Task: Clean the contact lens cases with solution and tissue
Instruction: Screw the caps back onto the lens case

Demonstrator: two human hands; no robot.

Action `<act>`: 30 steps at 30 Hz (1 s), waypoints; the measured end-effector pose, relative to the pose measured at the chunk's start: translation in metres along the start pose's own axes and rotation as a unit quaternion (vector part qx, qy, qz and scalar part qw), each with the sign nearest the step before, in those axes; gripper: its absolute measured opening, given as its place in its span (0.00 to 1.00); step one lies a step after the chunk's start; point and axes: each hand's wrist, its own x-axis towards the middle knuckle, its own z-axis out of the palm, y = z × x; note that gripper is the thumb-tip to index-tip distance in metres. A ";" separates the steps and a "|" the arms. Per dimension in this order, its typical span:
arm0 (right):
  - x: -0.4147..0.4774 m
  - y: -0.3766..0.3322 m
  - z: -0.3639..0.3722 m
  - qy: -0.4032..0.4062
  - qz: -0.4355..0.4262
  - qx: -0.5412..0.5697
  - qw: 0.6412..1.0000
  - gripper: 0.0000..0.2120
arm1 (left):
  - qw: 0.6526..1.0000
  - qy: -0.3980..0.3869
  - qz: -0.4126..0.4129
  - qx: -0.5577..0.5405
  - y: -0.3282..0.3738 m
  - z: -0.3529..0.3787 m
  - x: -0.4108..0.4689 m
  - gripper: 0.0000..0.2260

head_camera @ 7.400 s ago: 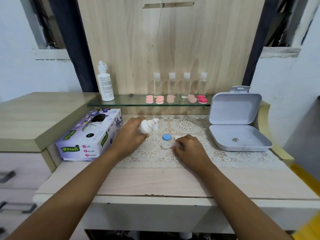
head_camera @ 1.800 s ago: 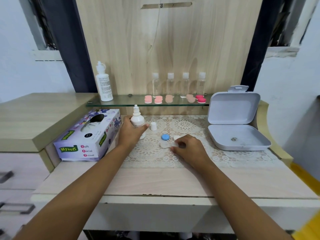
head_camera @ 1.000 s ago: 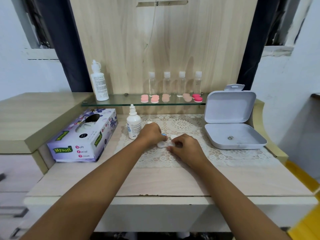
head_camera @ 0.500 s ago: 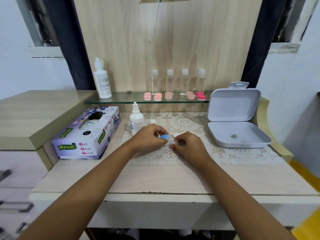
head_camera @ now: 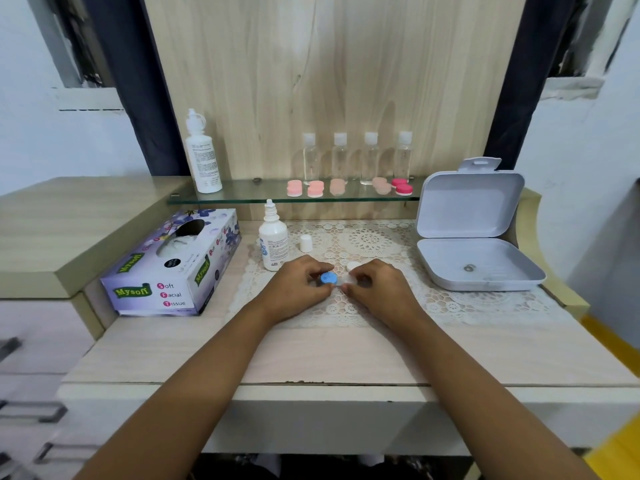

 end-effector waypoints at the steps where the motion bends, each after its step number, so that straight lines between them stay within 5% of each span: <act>1: 0.000 0.000 0.000 0.000 -0.001 -0.002 1.000 0.11 | 1.000 0.001 0.003 0.000 0.000 0.001 0.000 0.15; 16: -0.001 -0.001 -0.002 -0.007 -0.018 -0.004 1.000 0.11 | 0.996 -0.010 0.063 0.060 0.000 0.000 -0.002 0.13; 22: -0.002 -0.001 -0.002 -0.005 -0.020 -0.003 1.000 0.10 | 0.998 0.007 0.021 0.060 0.002 0.001 -0.003 0.18; 30: 0.000 0.001 0.001 -0.004 -0.014 -0.005 1.000 0.08 | 0.997 -0.003 0.039 0.069 0.000 -0.001 -0.003 0.10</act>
